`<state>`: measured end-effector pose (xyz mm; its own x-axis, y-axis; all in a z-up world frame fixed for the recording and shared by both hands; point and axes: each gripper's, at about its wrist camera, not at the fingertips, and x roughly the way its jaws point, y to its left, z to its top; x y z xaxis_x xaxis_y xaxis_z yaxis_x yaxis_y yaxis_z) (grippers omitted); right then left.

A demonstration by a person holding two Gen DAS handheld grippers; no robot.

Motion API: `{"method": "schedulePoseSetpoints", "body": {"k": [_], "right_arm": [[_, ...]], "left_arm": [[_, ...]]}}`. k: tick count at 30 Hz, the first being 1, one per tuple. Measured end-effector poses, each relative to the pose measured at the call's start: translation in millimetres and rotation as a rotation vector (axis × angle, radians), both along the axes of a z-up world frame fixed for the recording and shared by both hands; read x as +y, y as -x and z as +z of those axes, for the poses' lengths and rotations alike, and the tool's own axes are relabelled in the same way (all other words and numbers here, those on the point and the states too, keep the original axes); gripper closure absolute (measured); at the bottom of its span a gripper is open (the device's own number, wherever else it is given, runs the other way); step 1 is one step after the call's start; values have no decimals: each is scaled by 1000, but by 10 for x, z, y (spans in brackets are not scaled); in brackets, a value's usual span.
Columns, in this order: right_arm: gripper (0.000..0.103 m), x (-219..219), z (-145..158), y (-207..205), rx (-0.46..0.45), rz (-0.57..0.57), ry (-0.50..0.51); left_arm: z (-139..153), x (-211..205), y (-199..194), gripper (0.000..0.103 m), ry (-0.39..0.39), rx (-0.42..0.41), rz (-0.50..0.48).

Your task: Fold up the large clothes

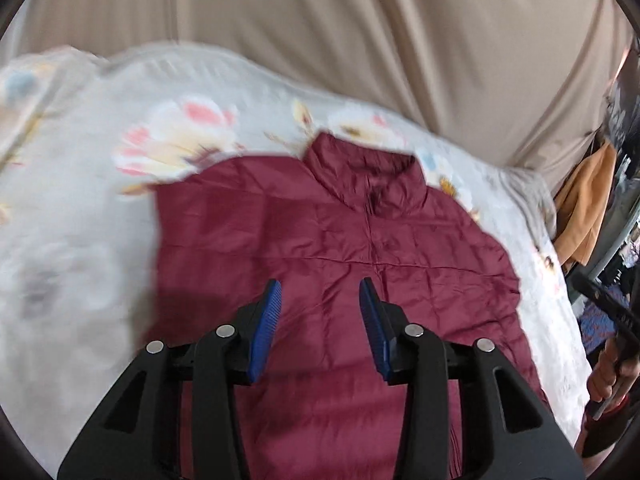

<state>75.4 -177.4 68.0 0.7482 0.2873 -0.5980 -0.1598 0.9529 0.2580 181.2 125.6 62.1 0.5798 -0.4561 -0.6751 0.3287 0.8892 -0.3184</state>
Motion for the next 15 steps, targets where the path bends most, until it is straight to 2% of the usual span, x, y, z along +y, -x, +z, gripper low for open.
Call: {"method": "schedulePoseSetpoints", "body": {"k": [2,3,6,10,13,15], "right_arm": [[101,238,-74,-451,31,29,37],[101,345,-117,-698,52,44,49],[101,594,-235,-1302,112,77,26],[101,888,-466,-2026,185,112,2],[101,1080,-730,-2382,271,149,2],[101,1207,-862,-2521,291,165,65]], "left_arm": [[-149,-77,-202,66,-2,38,21],[-171,-69,-331,66,21,50,39],[-59,-27,-691,66,92,65,41],[-3,-94,-1173,66,-2,32,108],[-258,-116,-1495,66,-43,110,125],[-509,-121,-1651,71,-66,161,144]]}}
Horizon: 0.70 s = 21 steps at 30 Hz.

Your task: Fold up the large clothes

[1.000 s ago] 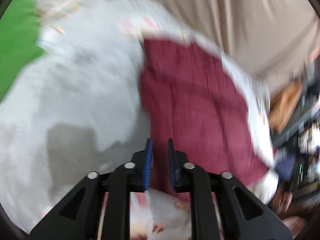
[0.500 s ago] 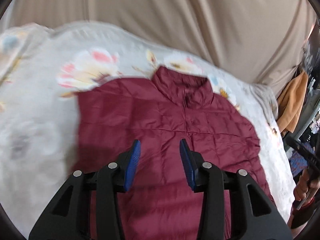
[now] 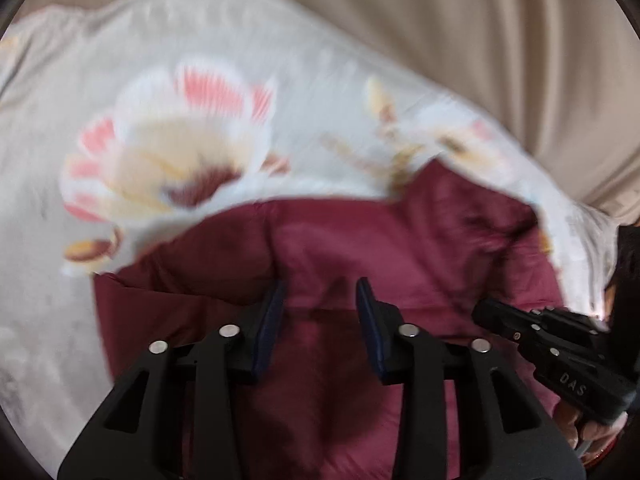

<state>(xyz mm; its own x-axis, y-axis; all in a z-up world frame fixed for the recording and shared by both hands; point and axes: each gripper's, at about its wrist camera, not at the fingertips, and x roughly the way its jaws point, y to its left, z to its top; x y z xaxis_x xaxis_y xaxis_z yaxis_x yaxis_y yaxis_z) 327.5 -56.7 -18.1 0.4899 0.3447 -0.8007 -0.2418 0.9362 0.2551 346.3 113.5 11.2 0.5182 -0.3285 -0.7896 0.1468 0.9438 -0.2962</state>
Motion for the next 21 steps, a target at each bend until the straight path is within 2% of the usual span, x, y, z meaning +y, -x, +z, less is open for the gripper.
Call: {"method": "schedulePoseSetpoints", "body": {"k": [2,3,5,7,8,10,12,13,14,16,18,21], "right_arm": [[103,38,-110,-167,-16,-23,95],[103,-43,-153,-274,-18,-56,96],[103,-285,-123,-381,-36,-146,19],[103,-578,28,-339,-125,-299,29],[103,-806,120,-257,-158,-337,-46],[103,-1154,245,-59,-186,-385,-89],[103,-1360,315,142,-193,-368,-103],[103,-1445,333,244,-192,-360,-107],[97,-1523,335,343,-183,-348,-117],[95,-1608,287,408,-143,-326,-150],[95,-1587,207,447,-107,-290,-166],[95,-1427,49,397,-76,-239,-100]], "left_arm": [[-121,24,-44,72,-3,-3,-1],[-155,41,-29,75,1,-32,-2],[-172,48,-6,75,-4,-65,-10],[-161,53,-14,76,-10,-76,-11],[-145,66,-11,76,0,-75,-8],[-57,115,39,78,22,-75,18],[133,72,116,78,54,-107,11],[274,-22,161,77,77,-138,-24],[358,-117,192,77,83,-155,-44],[509,-523,248,74,105,-163,-141],[516,-1019,279,72,108,-137,-259],[304,-1656,239,72,35,-86,-355]]}}
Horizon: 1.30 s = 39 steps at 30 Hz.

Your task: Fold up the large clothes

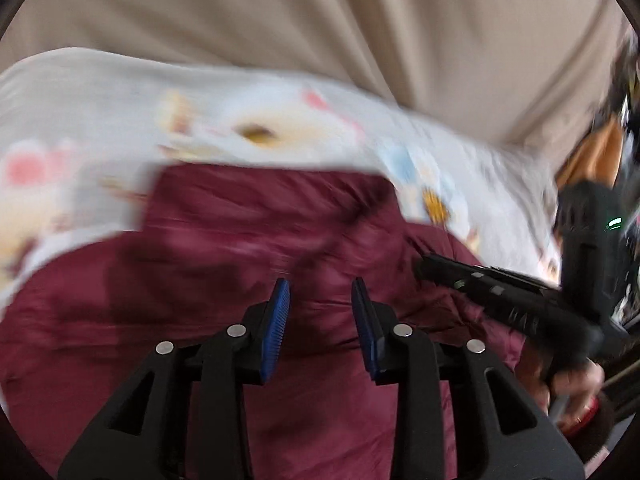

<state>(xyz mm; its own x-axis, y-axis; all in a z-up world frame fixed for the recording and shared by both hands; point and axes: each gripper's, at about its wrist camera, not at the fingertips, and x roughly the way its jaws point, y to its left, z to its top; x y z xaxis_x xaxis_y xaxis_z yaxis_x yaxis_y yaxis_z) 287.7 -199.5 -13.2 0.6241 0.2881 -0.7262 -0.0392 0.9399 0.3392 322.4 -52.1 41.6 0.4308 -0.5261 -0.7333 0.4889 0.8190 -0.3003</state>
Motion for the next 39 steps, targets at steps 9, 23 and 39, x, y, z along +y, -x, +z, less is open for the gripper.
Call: {"method": "schedulePoseSetpoints", "body": {"k": [9,23,39], "right_arm": [[103,-624,-300,149,8,-217,119],[92,-814,157,1192,-64,-220,4],[92,1445,102,-364,19,244,29]], "left_arm": [[-363,22,-228,71,-3,54,124],[309,1252,433,57,-12,-131,315],[-524,1800,-196,58,-76,33,525]]}}
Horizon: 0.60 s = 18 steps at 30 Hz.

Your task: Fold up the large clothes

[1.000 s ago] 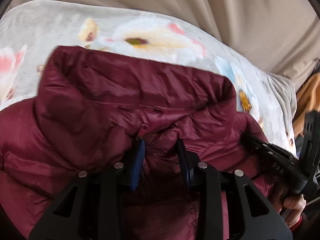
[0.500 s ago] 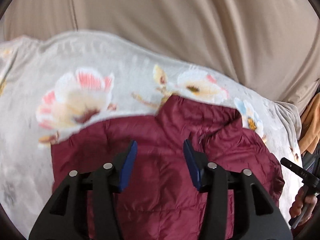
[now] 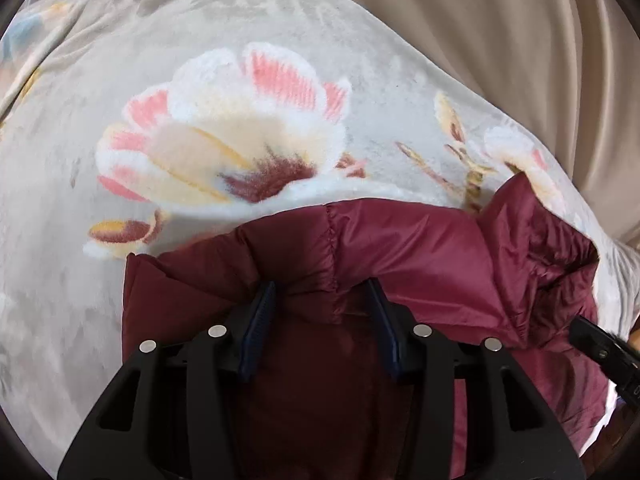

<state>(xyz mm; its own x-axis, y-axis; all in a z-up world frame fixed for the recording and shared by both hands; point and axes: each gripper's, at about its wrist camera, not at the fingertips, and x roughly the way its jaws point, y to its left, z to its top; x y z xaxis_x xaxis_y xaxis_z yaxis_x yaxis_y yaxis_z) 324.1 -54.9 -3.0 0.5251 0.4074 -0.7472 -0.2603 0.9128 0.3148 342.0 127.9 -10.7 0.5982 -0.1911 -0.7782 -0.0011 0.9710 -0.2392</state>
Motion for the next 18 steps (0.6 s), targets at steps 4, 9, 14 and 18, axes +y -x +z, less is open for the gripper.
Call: {"method": "schedulePoseSetpoints", "body": {"k": [4,9,14,18], "right_arm": [[97,393,-198,-408,22,10,75],[103,-117,-496,-698,98,-130,-130],[100,-385,-57,-320,-74,-264,45],[99,-1008,340,378,-147,-296,49]], "left_arm": [[-62,-99,36,57,-90,-44,-16],[-85,-21,37,57,-60,-58,-15],[-21,56,79,58,-29,-73,-2],[219,264,329,57,30,-84,-39]]}}
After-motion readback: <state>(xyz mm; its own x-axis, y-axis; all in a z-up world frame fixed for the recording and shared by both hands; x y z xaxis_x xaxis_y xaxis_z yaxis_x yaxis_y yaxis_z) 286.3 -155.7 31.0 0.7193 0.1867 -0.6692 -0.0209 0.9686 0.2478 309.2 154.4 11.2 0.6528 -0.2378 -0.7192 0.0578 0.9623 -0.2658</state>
